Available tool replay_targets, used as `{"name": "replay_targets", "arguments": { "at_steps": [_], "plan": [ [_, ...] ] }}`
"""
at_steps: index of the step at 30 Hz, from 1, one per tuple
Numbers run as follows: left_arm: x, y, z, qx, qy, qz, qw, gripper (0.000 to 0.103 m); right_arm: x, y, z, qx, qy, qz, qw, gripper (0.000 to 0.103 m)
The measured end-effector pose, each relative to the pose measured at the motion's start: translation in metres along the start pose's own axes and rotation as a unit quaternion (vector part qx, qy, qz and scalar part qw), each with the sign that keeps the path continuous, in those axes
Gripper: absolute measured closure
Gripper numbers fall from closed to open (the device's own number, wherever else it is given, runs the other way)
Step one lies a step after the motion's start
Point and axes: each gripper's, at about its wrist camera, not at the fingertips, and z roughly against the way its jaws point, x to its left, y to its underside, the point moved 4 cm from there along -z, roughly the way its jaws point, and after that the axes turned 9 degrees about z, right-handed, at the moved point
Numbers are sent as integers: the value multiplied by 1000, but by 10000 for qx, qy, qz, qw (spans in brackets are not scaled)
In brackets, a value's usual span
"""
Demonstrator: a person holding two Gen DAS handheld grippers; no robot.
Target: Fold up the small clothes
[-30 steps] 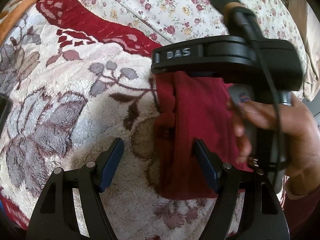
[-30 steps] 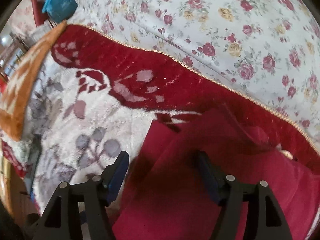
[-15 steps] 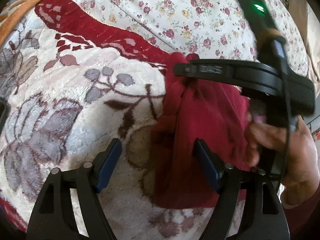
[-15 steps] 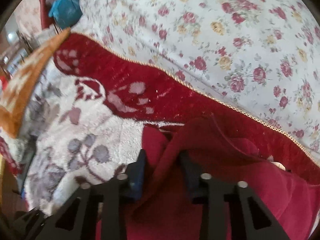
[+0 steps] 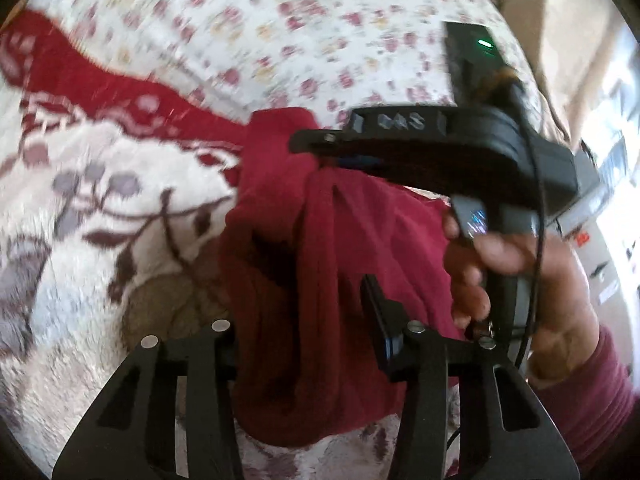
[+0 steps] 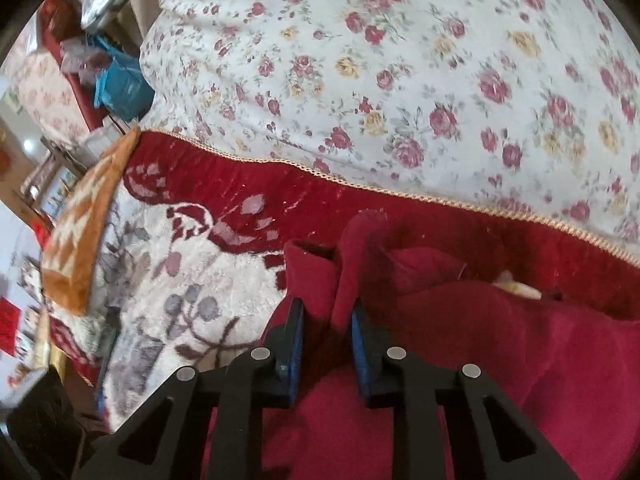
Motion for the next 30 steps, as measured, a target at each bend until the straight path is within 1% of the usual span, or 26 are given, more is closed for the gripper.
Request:
{"name": "replay_targets", "arguments": {
  "at_steps": [2,3,4,5,7,10,14,15,18,20,23,26,28,29,30],
  "plan": [
    [-1,-1,0,-7,-27,-49,10000,60,-3,-5,1,-24,-216,-228,9995,80],
    [1,-1,0,9,-43,-22,10000,60,-3,-8,-1,23,-280,-296,9992,65],
    [4,-2,-2,35,-68,31,10000,60,-3,-10,-3,101,-260,-330,9991,46],
    [6,-3,-4,64,-77,87,9999,60,-2,-12,-6,163,-242,-339,9990,42],
    [9,-3,-6,115,-92,180,9997,60,8,-17,-14,327,-278,-194,9989,41],
    [10,-2,-6,121,-126,141,9997,60,28,-21,-30,584,-150,219,9979,40],
    [11,-2,-13,143,-202,107,9996,60,40,-23,-51,813,-161,379,9958,40],
    [11,-2,-14,156,-215,114,9996,60,42,-23,-56,883,-143,435,9950,38],
    [12,-2,-18,177,-261,114,9994,60,48,-21,-69,1141,-139,697,9909,24],
    [13,-2,-20,186,-328,101,9992,60,49,-16,-78,1282,31,961,9871,20],
    [12,0,-22,172,-427,85,9989,60,43,-12,-80,1169,210,1090,9869,20],
    [10,0,-22,114,-540,-2,9985,60,28,-8,-75,963,180,794,9920,21],
    [8,1,-24,75,-602,-44,9981,60,23,-7,-68,868,221,736,9933,39],
    [9,1,-25,72,-622,-50,9980,60,22,-7,-64,801,190,731,9939,44],
    [9,1,-26,78,-638,-53,9979,60,23,-6,-59,707,87,735,9947,57]
  ]
}}
